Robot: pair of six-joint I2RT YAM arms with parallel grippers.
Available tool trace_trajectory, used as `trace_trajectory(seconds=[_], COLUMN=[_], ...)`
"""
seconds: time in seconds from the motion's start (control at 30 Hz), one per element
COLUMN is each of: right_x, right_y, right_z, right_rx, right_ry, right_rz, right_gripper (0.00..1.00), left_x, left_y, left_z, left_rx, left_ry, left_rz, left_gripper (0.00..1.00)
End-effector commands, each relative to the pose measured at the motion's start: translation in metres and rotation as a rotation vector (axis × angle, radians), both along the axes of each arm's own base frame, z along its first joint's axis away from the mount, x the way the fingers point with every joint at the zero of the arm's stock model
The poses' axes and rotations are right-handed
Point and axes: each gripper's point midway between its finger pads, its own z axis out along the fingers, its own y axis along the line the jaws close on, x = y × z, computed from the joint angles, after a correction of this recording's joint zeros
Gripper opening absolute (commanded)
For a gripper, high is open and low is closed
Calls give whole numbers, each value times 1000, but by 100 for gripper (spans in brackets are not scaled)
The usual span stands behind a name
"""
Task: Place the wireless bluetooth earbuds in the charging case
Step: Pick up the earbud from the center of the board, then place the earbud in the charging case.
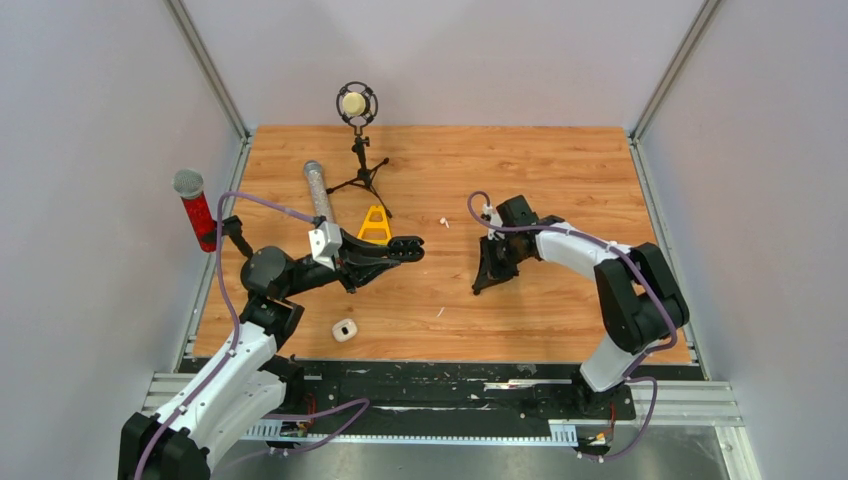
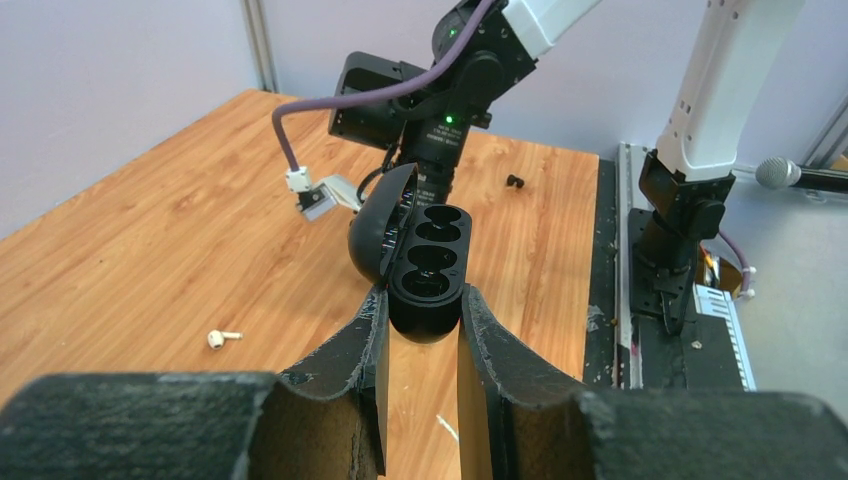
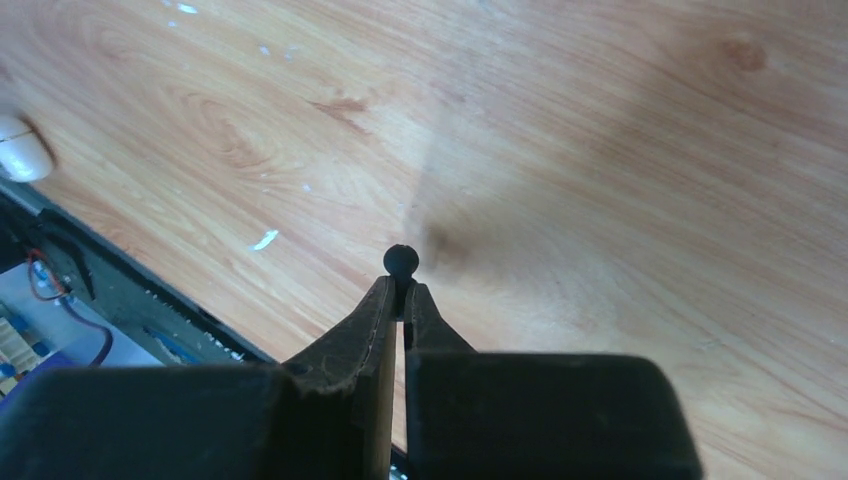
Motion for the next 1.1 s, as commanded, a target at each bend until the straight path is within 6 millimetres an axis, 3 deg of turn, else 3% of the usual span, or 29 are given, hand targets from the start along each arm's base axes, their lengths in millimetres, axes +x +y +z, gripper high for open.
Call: trace_trajectory(seconds=[0.0, 0.2, 0.57, 0.83, 1.07], right_x=[13, 4, -58, -70, -79], right_y=[18, 29, 68, 108, 133], right_z=[66, 161, 319, 350, 338], right_rx=[114, 222, 458, 470, 396], right_ry=[-147, -388, -844, -995, -1030], right_rz=[129, 322, 788, 992, 1144], right_gripper=[0, 0, 0, 0, 0], left_x=[3, 4, 1, -3, -6], left_y=[3, 3, 1, -1, -1], left_z=[21, 17, 15, 17, 18], left_rx=[-26, -29, -10, 0, 6], left_ry=[-55, -30, -45, -44, -49], left_rz=[24, 27, -9, -35, -52], left_gripper=[0, 0, 0, 0, 0])
